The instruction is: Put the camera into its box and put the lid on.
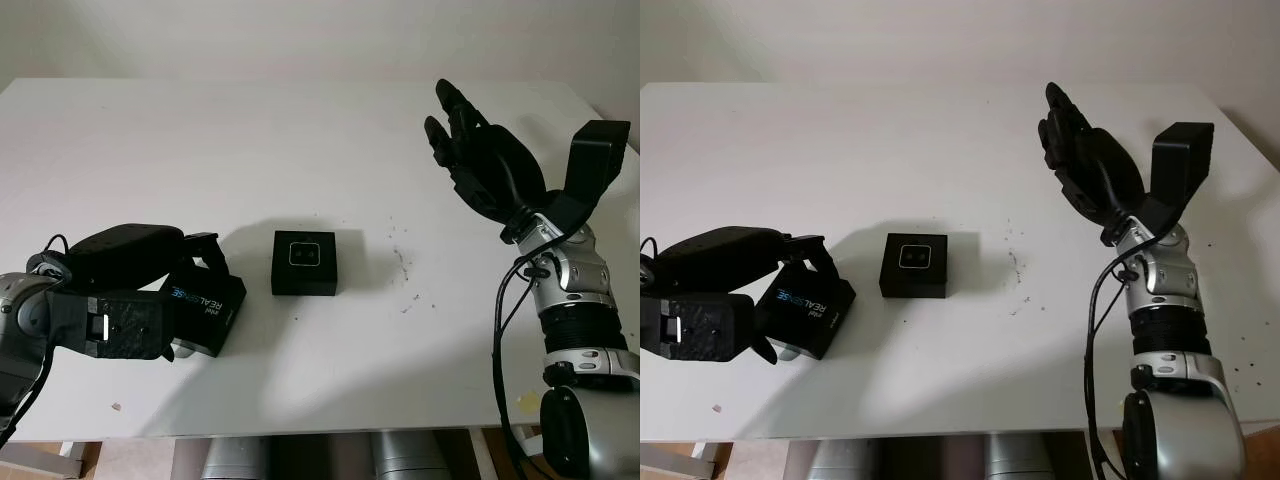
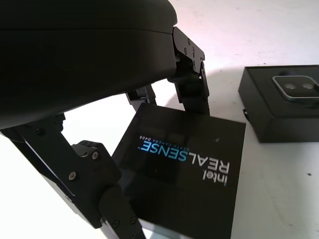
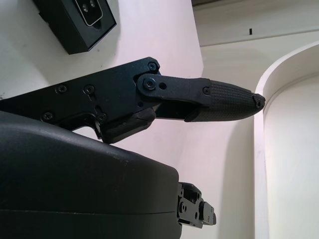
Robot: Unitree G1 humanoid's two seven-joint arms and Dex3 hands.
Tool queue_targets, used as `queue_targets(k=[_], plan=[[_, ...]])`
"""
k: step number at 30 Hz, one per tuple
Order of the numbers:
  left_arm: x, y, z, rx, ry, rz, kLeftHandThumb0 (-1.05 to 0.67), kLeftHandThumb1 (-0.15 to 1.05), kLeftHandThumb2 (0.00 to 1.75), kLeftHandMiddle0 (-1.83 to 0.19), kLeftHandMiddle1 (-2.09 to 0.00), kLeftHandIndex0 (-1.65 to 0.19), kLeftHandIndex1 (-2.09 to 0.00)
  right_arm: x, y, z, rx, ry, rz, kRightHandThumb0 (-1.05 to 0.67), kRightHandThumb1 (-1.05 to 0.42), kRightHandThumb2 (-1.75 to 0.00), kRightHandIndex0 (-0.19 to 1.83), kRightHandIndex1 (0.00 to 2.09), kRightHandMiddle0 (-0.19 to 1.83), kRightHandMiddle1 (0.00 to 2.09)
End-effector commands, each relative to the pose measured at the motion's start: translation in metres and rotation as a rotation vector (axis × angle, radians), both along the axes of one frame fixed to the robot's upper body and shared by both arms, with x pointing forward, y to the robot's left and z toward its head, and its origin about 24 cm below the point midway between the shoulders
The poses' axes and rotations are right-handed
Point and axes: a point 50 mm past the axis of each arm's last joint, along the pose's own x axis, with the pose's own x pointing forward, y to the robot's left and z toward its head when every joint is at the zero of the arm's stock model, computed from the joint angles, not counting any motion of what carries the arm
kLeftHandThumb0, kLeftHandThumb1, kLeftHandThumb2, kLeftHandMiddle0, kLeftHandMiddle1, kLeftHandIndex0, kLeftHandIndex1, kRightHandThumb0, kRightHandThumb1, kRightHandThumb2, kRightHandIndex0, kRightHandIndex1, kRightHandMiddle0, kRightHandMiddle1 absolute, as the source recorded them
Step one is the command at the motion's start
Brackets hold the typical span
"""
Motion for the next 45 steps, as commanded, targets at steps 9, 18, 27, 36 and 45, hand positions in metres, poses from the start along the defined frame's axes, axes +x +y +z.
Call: queue_targets(k=[9, 18, 27, 36, 45], plan=[[-0.011, -0.01, 0.01, -0.183, 0.048, 0.083, -0.17, 0.93, 0.06, -0.46, -1.58, -0.34, -1.47, -0.004, 0.005, -0.002, 0.065, 0.024, 0.013, -0.77, -1.05, -0.47, -0.19, 0.04, -0.11, 0.05], [-0.008, -0.016, 0.049, -0.312, -0.114, 0.249, -0.08, 0.95, 0.05, -0.42, -1.51, -0.29, -1.47, -0.014, 0.026, 0.003, -0.037, -0.134, -0.015, -0.79, -1.05, -0.6, -0.19, 0.0, -0.19, 0.0], [0.005, -0.03, 0.082, -0.328, -0.127, 0.181, -0.07, 0.92, 0.05, -0.51, -1.48, -0.35, -1.5, -0.03, 0.042, 0.002, -0.014, -0.188, 0.033, -0.81, -1.05, -0.62, -0.19, 0.0, -0.19, 0.01], [0.023, -0.043, 0.081, -0.355, -0.109, 0.195, -0.06, 0.95, 0.06, -0.44, -1.52, -0.3, -1.5, -0.033, 0.053, 0.001, 0.038, -0.193, 0.03, -0.78, -1.05, -0.62, -0.19, 0.0, -0.18, 0.04], [0.048, -0.052, 0.062, -0.291, -0.099, 0.245, -0.12, 0.92, 0.05, -0.51, -1.49, -0.35, -1.44, -0.028, 0.056, 0.003, 0.082, -0.197, -0.003, -0.78, -1.05, -0.6, -0.19, 0.0, -0.19, 0.04]])
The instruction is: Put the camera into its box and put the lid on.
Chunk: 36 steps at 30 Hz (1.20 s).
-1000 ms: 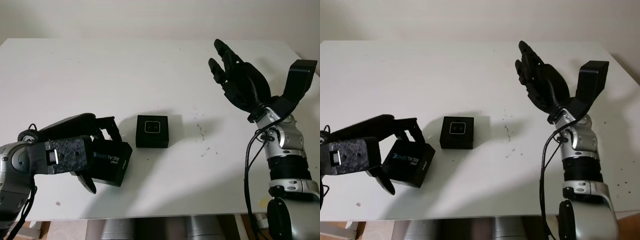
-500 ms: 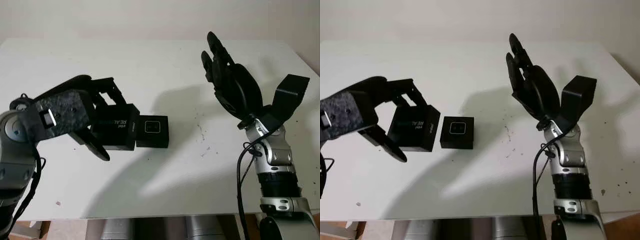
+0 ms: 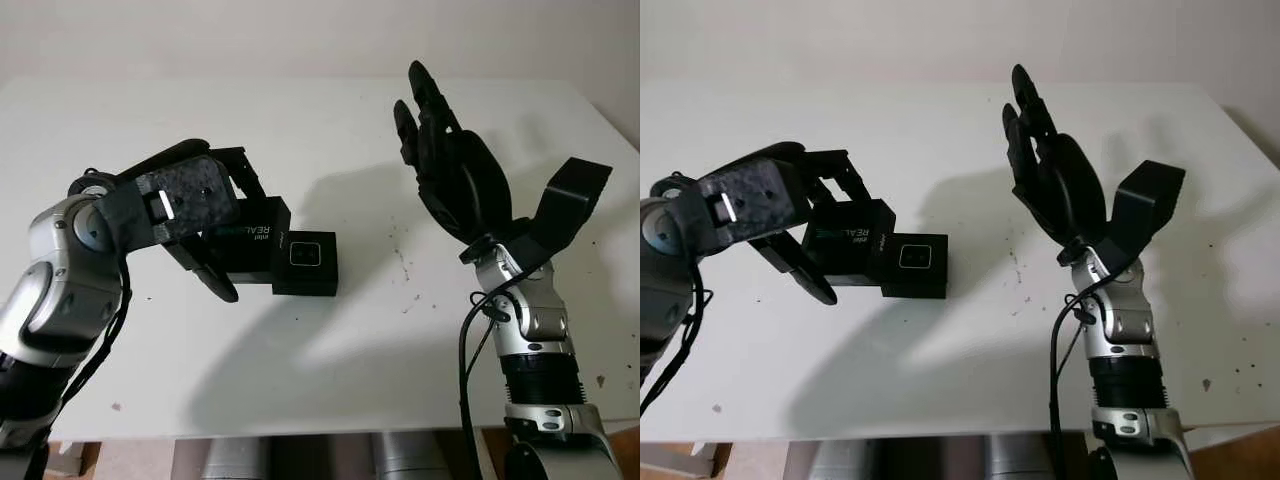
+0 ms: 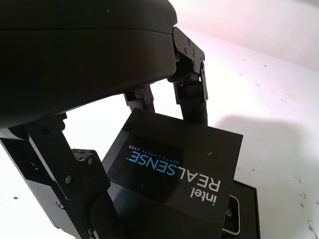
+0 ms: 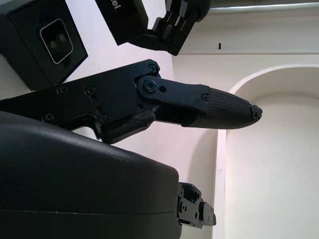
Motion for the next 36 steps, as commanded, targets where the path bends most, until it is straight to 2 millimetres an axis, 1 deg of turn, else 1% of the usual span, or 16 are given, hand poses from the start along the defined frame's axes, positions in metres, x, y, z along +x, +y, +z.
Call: queue_targets(k=[1, 4, 7, 11, 17, 24, 29, 33, 36], plan=[[0.006, -0.004, -0.001, 0.016, -0.014, -0.007, -0.13, 0.92, 0.05, -0.53, -1.45, -0.36, -1.41, 0.003, 0.002, 0.007, 0.027, -0.023, -0.009, -0.78, -1.05, -0.6, -0.19, 0.0, -0.19, 0.04], [0.013, -0.003, -0.009, 0.01, 0.007, -0.008, -0.12, 0.92, 0.06, -0.53, -1.43, -0.38, -1.41, 0.004, 0.004, 0.008, 0.047, -0.027, -0.04, -0.77, -1.05, -0.6, -0.19, 0.0, -0.19, 0.01], [0.019, -0.003, -0.017, -0.015, 0.018, -0.007, -0.13, 0.92, 0.05, -0.55, -1.48, -0.41, -1.44, 0.007, 0.005, 0.008, 0.045, -0.02, -0.051, -0.79, -1.05, -0.62, -0.19, 0.0, -0.19, 0.0], [0.023, -0.005, -0.023, -0.046, 0.028, -0.014, -0.14, 0.92, 0.05, -0.55, -1.52, -0.42, -1.5, 0.009, 0.008, 0.006, 0.033, -0.002, -0.063, -0.79, -1.05, -0.65, -0.19, 0.0, -0.19, 0.0], [0.027, -0.01, -0.026, -0.023, 0.04, -0.012, -0.15, 0.92, 0.05, -0.54, -1.46, -0.38, -1.43, 0.007, 0.013, 0.0, 0.042, 0.014, -0.096, -0.74, -1.05, -0.66, -0.19, 0.0, -0.19, 0.0], [0.031, -0.02, -0.027, 0.022, 0.062, 0.006, -0.18, 0.92, 0.05, -0.56, -1.57, -0.38, -1.41, 0.005, 0.014, -0.005, 0.02, 0.022, -0.081, -0.72, -1.05, -0.66, -0.19, 0.0, -0.19, 0.0], [0.033, -0.024, -0.029, 0.026, 0.062, 0.019, -0.15, 0.92, 0.05, -0.59, -1.62, -0.39, -1.4, 0.004, 0.016, -0.006, 0.004, 0.015, -0.065, -0.71, -1.05, -0.66, -0.19, 0.0, -0.19, 0.0], [0.037, -0.028, -0.03, 0.028, 0.085, 0.038, -0.15, 0.93, 0.06, -0.51, -1.59, -0.35, -1.35, 0.003, 0.019, -0.009, -0.003, 0.022, -0.069, -0.72, -1.05, -0.61, -0.19, 0.0, -0.19, 0.0], [0.04, -0.03, -0.03, 0.004, 0.091, 0.035, -0.14, 0.93, 0.06, -0.49, -1.53, -0.35, -1.3, 0.003, 0.02, -0.009, 0.0, 0.019, -0.071, -0.73, -1.05, -0.58, -0.19, 0.0, -0.19, 0.0]])
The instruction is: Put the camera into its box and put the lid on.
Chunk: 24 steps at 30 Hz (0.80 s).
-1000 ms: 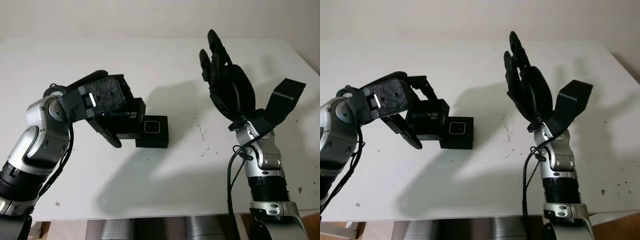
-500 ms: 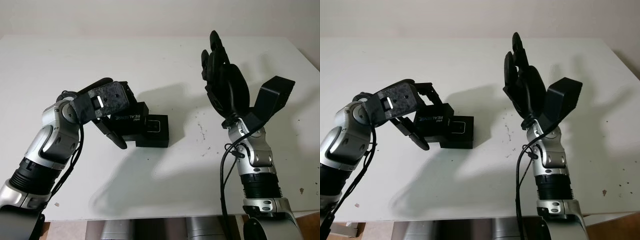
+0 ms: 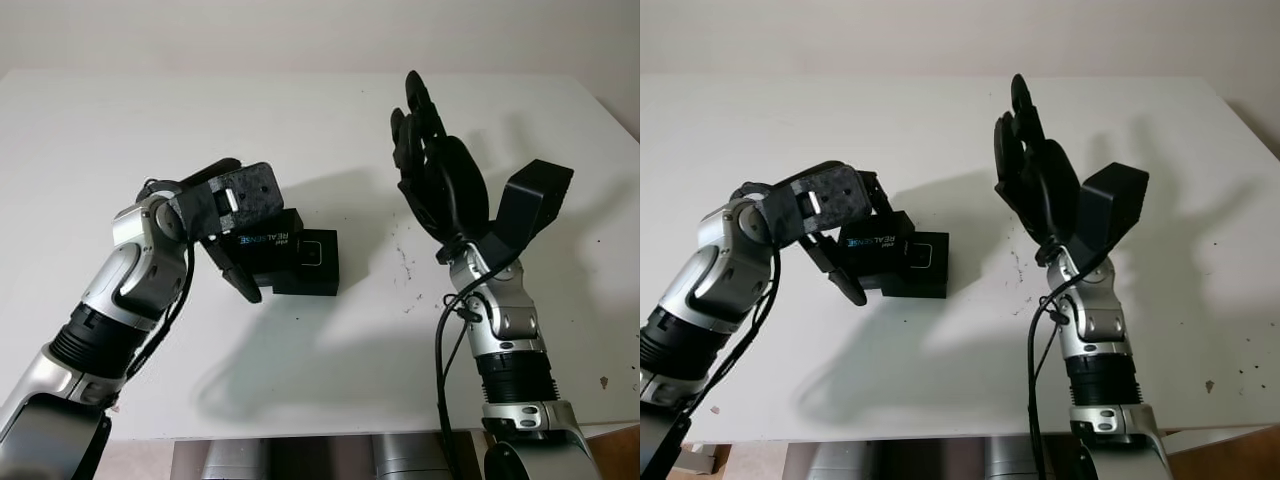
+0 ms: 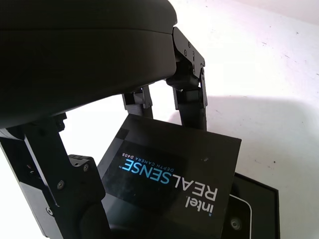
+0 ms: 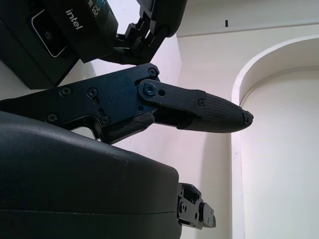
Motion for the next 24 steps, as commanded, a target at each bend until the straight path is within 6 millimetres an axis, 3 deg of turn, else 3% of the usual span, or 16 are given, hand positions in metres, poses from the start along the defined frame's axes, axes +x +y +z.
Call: queue_targets(k=[1, 10, 18, 24], plan=[[0.004, -0.005, 0.008, -0.015, -0.024, -0.01, -0.13, 0.93, 0.05, -0.48, -1.5, -0.35, -1.28, -0.003, 0.001, 0.002, -0.001, -0.025, 0.001, -0.73, -1.05, -0.58, -0.19, 0.0, -0.19, 0.0], [0.013, -0.015, 0.009, -0.031, -0.031, -0.046, -0.19, 0.91, 0.05, -0.39, -1.5, -0.39, -1.34, -0.004, 0.0, 0.004, -0.005, -0.022, -0.002, -0.73, -1.05, -0.59, -0.19, 0.0, -0.19, 0.0], [0.02, -0.027, 0.013, -0.056, 0.003, -0.008, -0.15, 0.93, 0.06, -0.45, -1.41, -0.35, -1.28, -0.005, 0.0, 0.003, 0.004, -0.022, -0.003, -0.73, -1.05, -0.59, -0.19, 0.0, -0.19, 0.0], [0.024, -0.034, 0.017, -0.025, -0.015, -0.042, -0.16, 0.93, 0.05, -0.32, -1.38, -0.43, -1.27, -0.007, 0.0, 0.003, 0.008, -0.016, -0.003, -0.72, -1.05, -0.6, -0.19, 0.0, -0.19, 0.0]])
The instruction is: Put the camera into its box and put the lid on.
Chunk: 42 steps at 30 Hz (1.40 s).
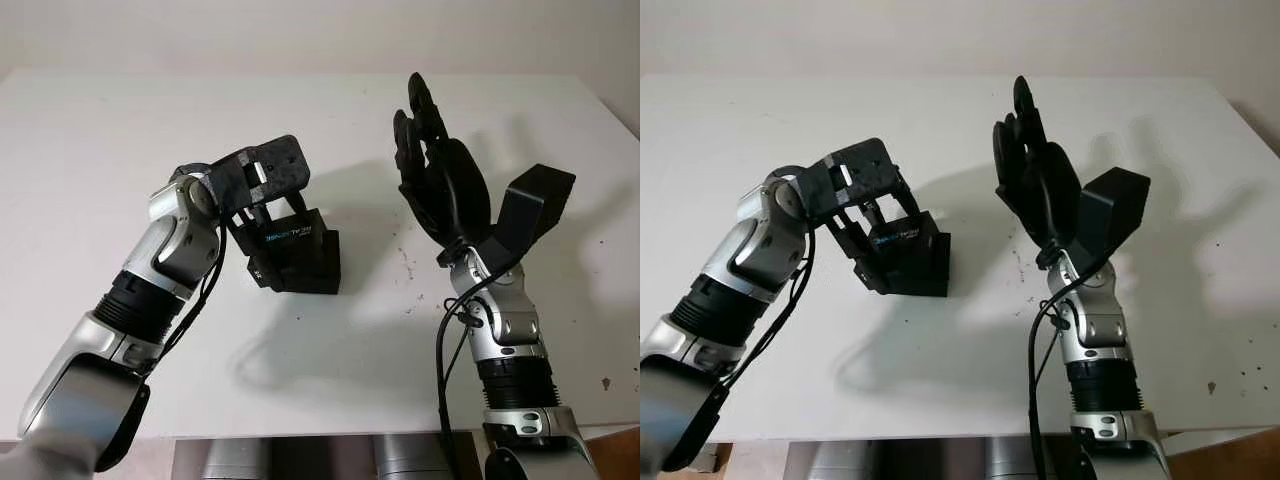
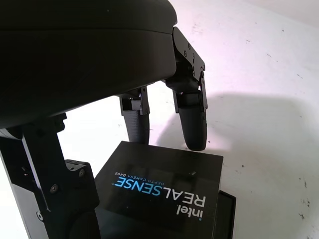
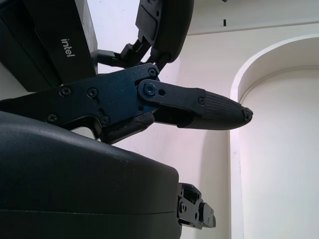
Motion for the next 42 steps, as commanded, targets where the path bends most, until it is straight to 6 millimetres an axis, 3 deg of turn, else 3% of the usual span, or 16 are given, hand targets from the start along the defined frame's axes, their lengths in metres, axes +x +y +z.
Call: queue_targets(k=[1, 15, 25, 30, 36, 40, 42], plan=[[0.002, -0.008, 0.012, 0.015, -0.044, -0.016, -0.16, 0.93, 0.05, -0.29, -1.38, -0.43, -1.27, -0.002, 0.0, 0.002, -0.001, -0.01, 0.001, -0.72, -1.05, -0.6, -0.19, 0.0, -0.19, 0.0], [0.003, -0.025, 0.015, 0.01, -0.032, -0.059, -0.17, 0.92, 0.05, -0.33, -1.6, -0.37, -1.34, -0.003, 0.001, 0.0, 0.005, -0.005, -0.004, -0.73, -1.05, -0.6, -0.19, 0.0, -0.19, 0.0], [-0.009, -0.041, 0.019, -0.007, -0.042, -0.111, -0.17, 0.91, 0.05, -0.39, -1.59, -0.34, -1.32, -0.003, 0.001, 0.001, 0.006, -0.003, -0.007, -0.73, -1.05, -0.59, -0.19, 0.0, -0.19, 0.0], [-0.016, -0.049, 0.021, 0.003, -0.074, -0.179, -0.19, 0.89, 0.05, -0.27, -1.56, -0.4, -1.39, -0.003, 0.002, 0.001, 0.012, -0.002, -0.004, -0.72, -1.05, -0.59, -0.19, 0.0, -0.19, 0.0], [-0.022, -0.055, 0.021, -0.005, -0.068, -0.189, -0.19, 0.89, 0.05, -0.43, -1.6, -0.35, -1.44, -0.004, 0.002, 0.001, 0.012, -0.003, -0.003, -0.73, -1.05, -0.59, -0.19, 0.0, -0.19, 0.0], [-0.023, -0.054, 0.018, 0.05, -0.064, -0.189, -0.21, 0.89, 0.05, -0.14, -1.6, -0.33, -1.42, -0.004, 0.001, 0.001, 0.015, -0.002, -0.004, -0.72, -1.05, -0.58, -0.19, 0.0, -0.19, 0.0], [-0.022, -0.052, 0.015, 0.062, -0.055, -0.186, -0.2, 0.89, 0.05, -0.19, -1.6, -0.38, -1.38, -0.004, 0.001, 0.001, 0.014, 0.0, -0.006, -0.73, -1.05, -0.58, -0.19, 0.0, -0.19, 0.0]])
